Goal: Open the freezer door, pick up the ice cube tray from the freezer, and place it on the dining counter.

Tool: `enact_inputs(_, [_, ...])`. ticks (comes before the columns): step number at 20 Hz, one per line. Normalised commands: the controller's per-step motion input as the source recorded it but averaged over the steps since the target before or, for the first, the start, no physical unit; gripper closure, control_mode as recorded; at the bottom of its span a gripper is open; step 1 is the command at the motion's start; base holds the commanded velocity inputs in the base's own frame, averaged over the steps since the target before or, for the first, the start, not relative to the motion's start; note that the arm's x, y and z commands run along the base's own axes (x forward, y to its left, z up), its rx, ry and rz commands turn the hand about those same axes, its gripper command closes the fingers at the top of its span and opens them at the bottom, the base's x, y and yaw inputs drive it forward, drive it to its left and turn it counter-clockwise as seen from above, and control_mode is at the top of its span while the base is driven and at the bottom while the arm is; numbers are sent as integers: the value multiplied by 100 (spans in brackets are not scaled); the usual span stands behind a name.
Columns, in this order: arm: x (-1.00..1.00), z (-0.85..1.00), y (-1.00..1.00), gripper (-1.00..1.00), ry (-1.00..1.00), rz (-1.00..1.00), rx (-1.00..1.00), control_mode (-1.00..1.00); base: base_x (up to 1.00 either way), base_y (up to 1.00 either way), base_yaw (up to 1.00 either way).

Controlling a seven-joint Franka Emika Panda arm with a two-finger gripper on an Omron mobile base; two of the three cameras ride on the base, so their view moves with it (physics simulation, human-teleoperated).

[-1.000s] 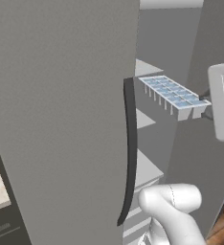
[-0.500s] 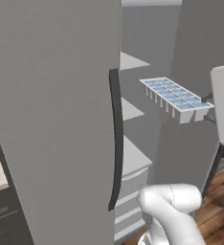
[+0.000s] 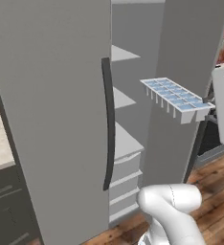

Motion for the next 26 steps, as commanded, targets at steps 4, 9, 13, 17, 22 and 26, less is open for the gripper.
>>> enact_inputs(4, [0, 0, 0, 100, 0, 0, 0, 100, -61, 31, 0])
enact_inputs(9, [0, 0, 0, 100, 0, 0, 0, 100, -50, 41, 0])
enact_inputs(13, [0, 0, 0, 100, 0, 0, 0, 100, -35, 63, -12])
enact_inputs(17, [0, 0, 0, 100, 0, 0, 0, 100, -25, 56, -27])
enact_inputs(22, [0, 0, 0, 100, 0, 0, 0, 100, -42, 27, -46])
enact_inputs(26, [0, 0, 0, 100, 0, 0, 0, 100, -54, 16, -55])
